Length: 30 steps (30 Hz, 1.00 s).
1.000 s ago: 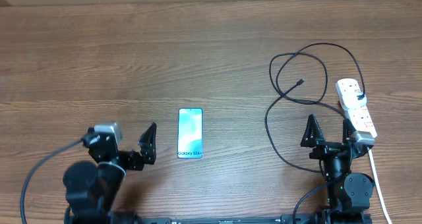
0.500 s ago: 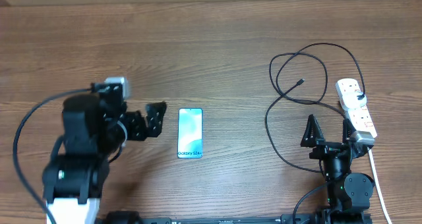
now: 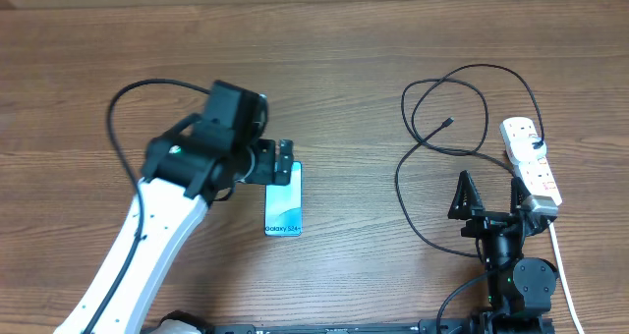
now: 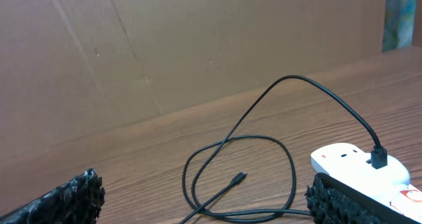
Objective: Plug charger to phone and switch on socket
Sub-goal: 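Move the left gripper over the phone and lower onto it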
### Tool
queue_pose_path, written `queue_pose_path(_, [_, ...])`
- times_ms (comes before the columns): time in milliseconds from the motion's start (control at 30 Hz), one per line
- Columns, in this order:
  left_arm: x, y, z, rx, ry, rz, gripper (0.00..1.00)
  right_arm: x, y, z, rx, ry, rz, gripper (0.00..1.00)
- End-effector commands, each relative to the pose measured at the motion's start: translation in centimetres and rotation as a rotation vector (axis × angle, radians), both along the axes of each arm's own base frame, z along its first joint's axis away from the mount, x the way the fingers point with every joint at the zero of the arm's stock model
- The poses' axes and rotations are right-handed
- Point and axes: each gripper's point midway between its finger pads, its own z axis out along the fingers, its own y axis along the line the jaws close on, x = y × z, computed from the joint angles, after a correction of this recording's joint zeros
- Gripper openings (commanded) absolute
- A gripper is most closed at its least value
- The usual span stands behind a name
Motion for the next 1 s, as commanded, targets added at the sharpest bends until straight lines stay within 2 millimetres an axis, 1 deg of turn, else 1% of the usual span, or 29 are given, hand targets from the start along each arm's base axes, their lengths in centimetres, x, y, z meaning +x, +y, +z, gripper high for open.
queue_pose_path(0, [0.8, -0.8, -0.7, 0.002, 0.026, 0.007, 1.0, 0.0, 0.1, -0.3, -0.004, 0.001, 0.004, 1.0])
queue_pose_path(67, [1.1, -1.6, -1.4, -0.024, 0.046, -0.006, 1.0, 0.0, 0.1, -0.3, -0.004, 0.0, 0.004, 1.0])
queue_pose_path(133, [1.0, -2.5, -2.5, -0.053, 0.099, -0.026, 0.99, 0.0, 0.1, -0.3, -0.004, 0.001, 0.004, 1.0])
queue_pose_path(200, [1.0, -2.8, -3.3, -0.053, 0.127, -0.03, 1.0, 0.0, 0.1, -0.3, -0.004, 0.001, 0.004, 1.0])
queue_pose_path(333, [1.1, -2.9, -4.6, -0.037, 0.167, -0.022, 1.0, 0.0, 0.1, -0.3, -0.004, 0.001, 0.004, 1.0])
queue_pose_path(433, [1.5, -2.0, -5.7, 0.011, 0.184, 0.092, 1.0, 0.0, 0.1, -0.3, -0.004, 0.001, 0.004, 1.0])
queue_pose_path(500, [1.6, -1.6, -6.1, 0.045, 0.183, 0.135, 1.0, 0.0, 0.1, -0.3, -0.004, 0.001, 0.004, 1.0])
queue_pose_path(667, [1.4, -1.9, -7.2, 0.107, 0.193, 0.134, 1.0, 0.0, 0.1, -0.3, -0.004, 0.001, 0.004, 1.0])
queue_pose_path(767, [1.3, -2.2, -8.3, 0.13, 0.217, 0.124, 1.0, 0.0, 0.1, -0.3, -0.004, 0.001, 0.004, 1.0])
queue_pose_path(800, [1.2, -2.2, -9.0, 0.142, 0.235, 0.122, 1.0, 0.0, 0.1, -0.3, -0.004, 0.001, 0.004, 1.0])
queue_pose_path(967, [1.1, -2.1, -10.9, 0.176, 0.29, 0.122, 1.0, 0.0, 0.1, -0.3, -0.004, 0.001, 0.004, 1.0])
